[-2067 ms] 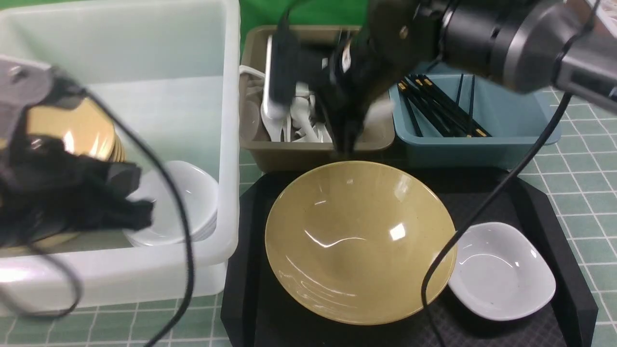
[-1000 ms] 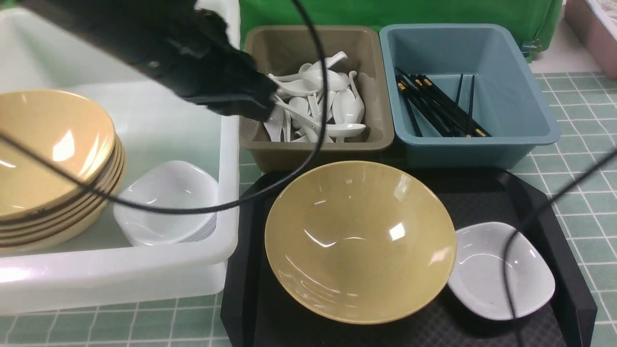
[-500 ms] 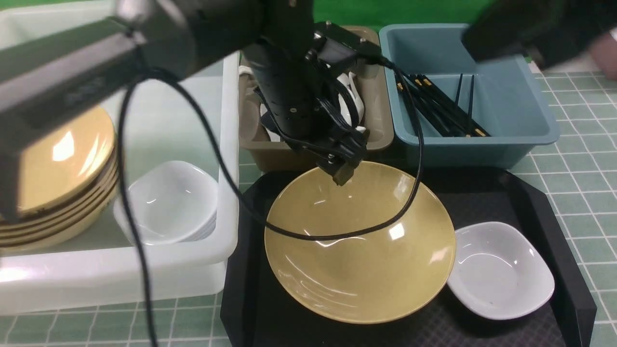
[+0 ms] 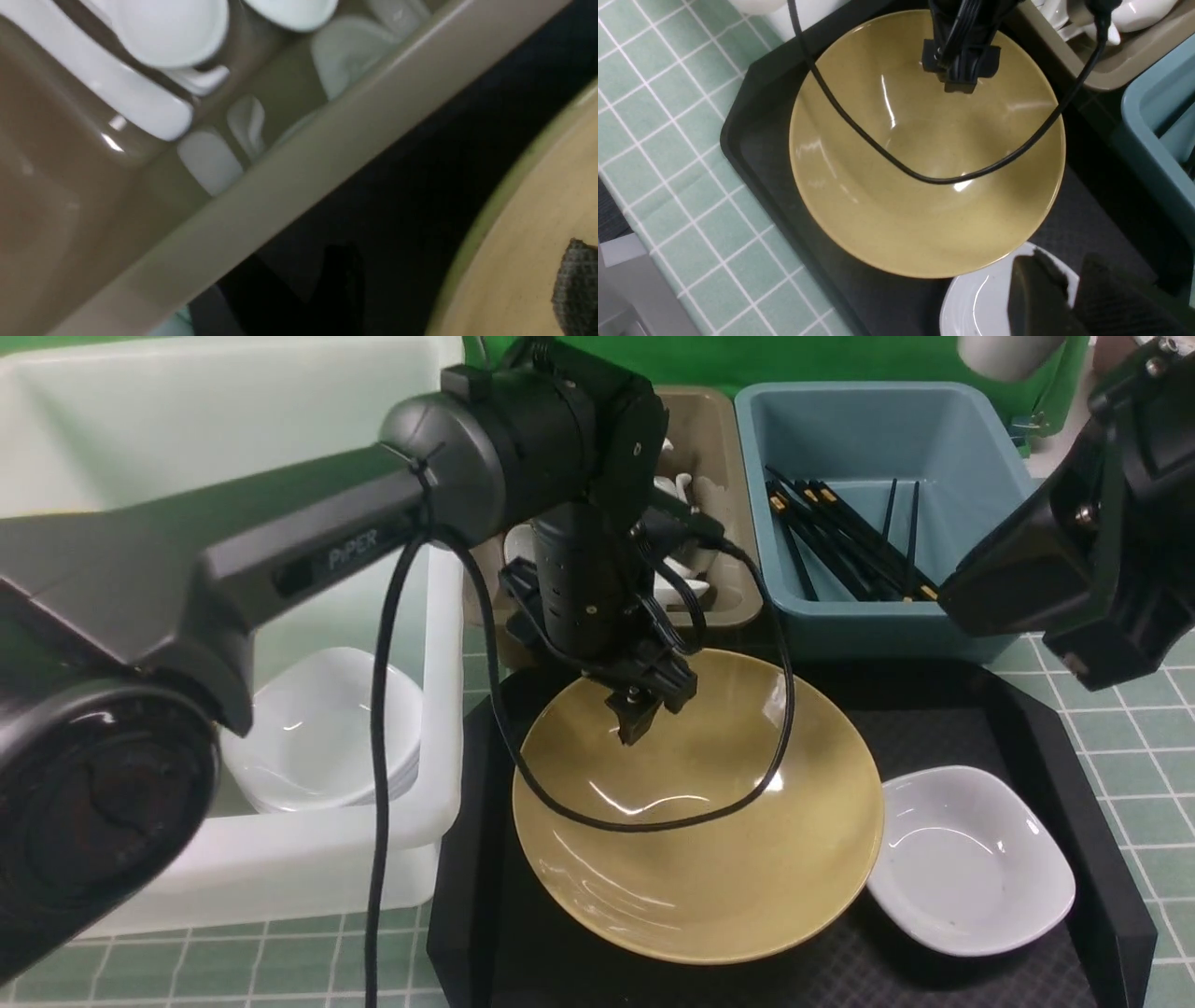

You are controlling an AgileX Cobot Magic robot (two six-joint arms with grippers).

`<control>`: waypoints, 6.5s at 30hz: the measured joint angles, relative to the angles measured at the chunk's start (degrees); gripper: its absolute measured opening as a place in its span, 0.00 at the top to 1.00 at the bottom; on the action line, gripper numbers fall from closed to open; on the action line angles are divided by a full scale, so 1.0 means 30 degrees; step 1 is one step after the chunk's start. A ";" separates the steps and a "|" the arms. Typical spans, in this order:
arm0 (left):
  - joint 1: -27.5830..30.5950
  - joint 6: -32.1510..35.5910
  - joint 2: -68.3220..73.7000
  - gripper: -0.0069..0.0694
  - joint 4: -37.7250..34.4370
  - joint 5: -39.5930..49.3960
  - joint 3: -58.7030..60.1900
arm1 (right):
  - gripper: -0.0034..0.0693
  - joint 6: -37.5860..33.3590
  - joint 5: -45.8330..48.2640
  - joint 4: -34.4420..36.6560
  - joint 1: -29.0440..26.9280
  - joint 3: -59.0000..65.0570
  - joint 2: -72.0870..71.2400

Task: On blue table put chopsticks spoon bowls plates into blue grey white boxes.
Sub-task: 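Grasp the large bowl on the tray by its rim, then place the tan bowl onto the bowl stack in the left bin with the left gripper, then grasp the small white bowl on the black tray by its rim with the left gripper, then place the white bowl into the white bin with the other dishes with the left gripper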

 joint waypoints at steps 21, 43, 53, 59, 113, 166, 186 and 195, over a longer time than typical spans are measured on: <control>0.0774 -0.0286 -0.4608 0.90 -0.2875 0.0532 -0.0053 | 0.90 -0.1975 -0.1818 -0.0093 0.3213 -0.0890 0.0684; 2.1272 0.0863 -1.4174 0.90 -0.9314 0.0545 0.6104 | 0.90 -0.3558 -0.0927 -0.0594 0.8922 -0.9675 0.6409; 2.4226 0.0955 -1.2947 0.90 -0.9985 -0.2661 0.9733 | 0.90 -0.3632 -0.0912 -0.1465 0.8922 -0.9694 0.6409; 2.4226 0.1839 -1.1661 0.88 -1.0225 -0.3215 0.9733 | 0.90 -0.3632 -0.0751 -0.1500 0.8922 -0.9694 0.6409; 0.0152 3.4409 -1.5016 0.91 -2.0842 -0.6972 1.4494 | 0.86 0.3094 -0.1346 -0.4873 0.0556 0.4598 -0.9380; -0.4423 -0.0925 0.4850 0.61 -0.6912 -0.3774 -0.4315 | 0.83 0.5689 -0.0478 -0.8163 0.0556 0.6911 -0.9620; 0.2305 0.0620 -0.6743 0.90 -0.5371 0.0415 -0.2156 | 0.89 -0.0529 -0.2334 -0.0141 0.0675 0.0823 -0.2821; 1.0235 0.0869 -1.4334 0.90 -0.5004 -0.0658 0.6407 | 0.89 -0.1719 -0.2751 0.0716 0.4790 -0.2909 0.2337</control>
